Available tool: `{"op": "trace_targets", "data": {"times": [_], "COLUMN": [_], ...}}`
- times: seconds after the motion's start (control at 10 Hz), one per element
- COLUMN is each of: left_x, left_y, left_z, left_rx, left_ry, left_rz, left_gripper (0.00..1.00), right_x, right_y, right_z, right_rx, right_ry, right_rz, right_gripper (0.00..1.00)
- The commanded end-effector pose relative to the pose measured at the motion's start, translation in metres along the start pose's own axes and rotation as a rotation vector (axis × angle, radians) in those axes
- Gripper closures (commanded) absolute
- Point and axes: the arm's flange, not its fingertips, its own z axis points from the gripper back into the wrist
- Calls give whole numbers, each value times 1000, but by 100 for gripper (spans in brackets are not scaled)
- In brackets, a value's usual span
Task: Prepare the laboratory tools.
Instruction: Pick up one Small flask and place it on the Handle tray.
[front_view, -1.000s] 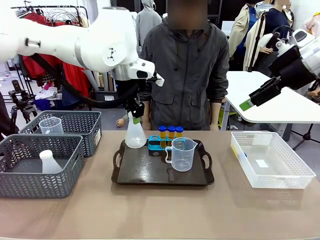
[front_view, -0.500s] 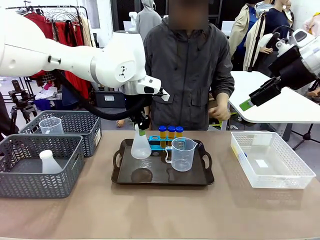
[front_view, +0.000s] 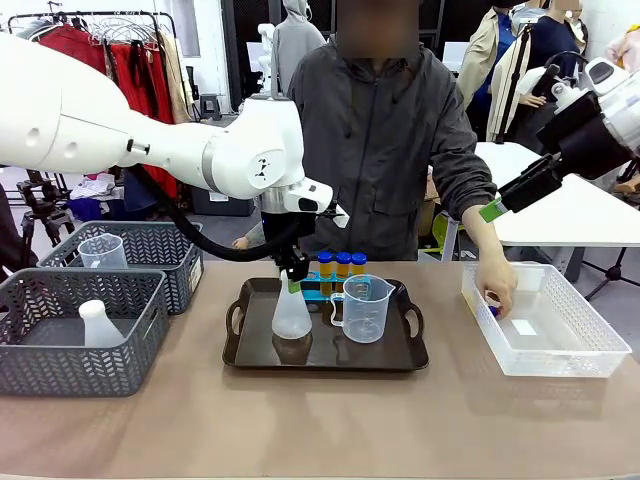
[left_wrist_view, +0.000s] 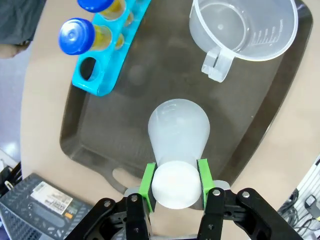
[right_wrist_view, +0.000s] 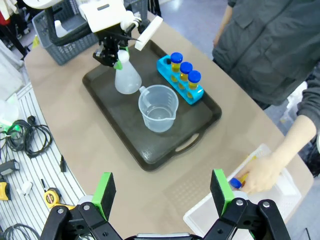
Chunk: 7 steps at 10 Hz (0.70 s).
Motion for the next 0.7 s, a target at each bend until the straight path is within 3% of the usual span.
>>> {"op": "trace_targets", "data": {"times": [0.0,0.1,0.6], "left_x": [1,2,0], "left_y": [5,5,5], "left_z": [4,0,1], "left_rx": [-34,-43,-49], "left_ry": [-11,-7,-10], "left_rz": [-23,-17,-17], "left_gripper": [100,93,0], "right_x": [1,1,1], "right_y": [-1,-1,-1], "right_z": [0,0,0], "right_rx": [18,18,18], "right_ry": [-18,-18,-18], "right_rz": [-6,-6,-6], "right_gripper": [0,0,0]}}
